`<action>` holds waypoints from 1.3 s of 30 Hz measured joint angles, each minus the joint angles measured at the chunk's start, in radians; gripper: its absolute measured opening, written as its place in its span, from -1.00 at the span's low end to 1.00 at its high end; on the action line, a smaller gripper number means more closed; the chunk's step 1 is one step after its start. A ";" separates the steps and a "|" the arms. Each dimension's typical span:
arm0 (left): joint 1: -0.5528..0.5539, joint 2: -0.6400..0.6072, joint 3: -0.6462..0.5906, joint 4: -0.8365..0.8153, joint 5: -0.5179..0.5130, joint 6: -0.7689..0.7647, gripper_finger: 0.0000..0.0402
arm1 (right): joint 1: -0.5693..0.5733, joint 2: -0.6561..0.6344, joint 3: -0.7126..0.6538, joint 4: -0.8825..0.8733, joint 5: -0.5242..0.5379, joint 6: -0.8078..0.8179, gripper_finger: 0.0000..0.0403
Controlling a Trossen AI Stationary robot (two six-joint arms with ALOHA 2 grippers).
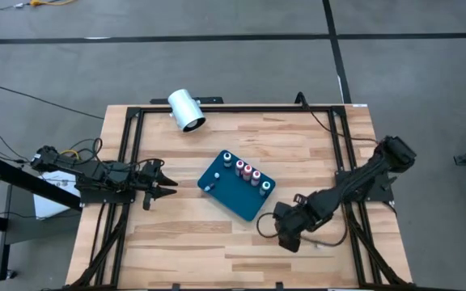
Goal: Pick & Place food coloring
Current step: Put the small brown food coloring bottle into the blue bin
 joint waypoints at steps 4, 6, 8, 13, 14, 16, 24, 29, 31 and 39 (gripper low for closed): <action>0.000 0.000 0.000 0.000 0.000 0.000 -0.33 | -0.042 -0.067 0.041 0.044 0.000 -0.073 -0.64; 0.000 0.000 0.000 0.000 0.000 0.000 -0.33 | -0.066 -0.098 0.057 0.094 0.000 -0.104 -0.64; 0.000 0.000 0.000 0.000 0.000 0.000 -0.33 | -0.091 -0.120 0.071 0.148 0.000 -0.133 -0.64; 0.000 0.000 0.000 0.000 0.000 0.000 -0.33 | -0.156 -0.133 0.109 0.272 0.000 -0.195 -0.64; 0.000 0.000 0.000 0.000 0.000 0.000 -0.33 | -0.168 -0.133 0.116 0.287 0.000 -0.200 -0.64; 0.000 0.000 0.000 0.000 0.000 0.000 -0.33 | -0.186 -0.133 0.122 0.319 0.000 -0.215 -0.64; 0.000 0.000 0.000 0.000 0.000 0.000 -0.33 | -0.245 -0.132 0.122 0.360 -0.028 -0.221 -0.64; 0.000 0.000 0.000 -0.001 0.000 0.000 -0.33 | -0.287 -0.120 0.147 0.365 -0.063 -0.219 -0.64; 0.000 0.000 0.000 -0.002 0.000 0.000 -0.33 | -0.309 -0.097 0.178 0.367 -0.064 -0.227 -0.64; 0.000 0.002 0.002 -0.012 0.001 0.000 -0.33 | -0.367 0.073 0.402 0.189 -0.082 -0.396 -0.64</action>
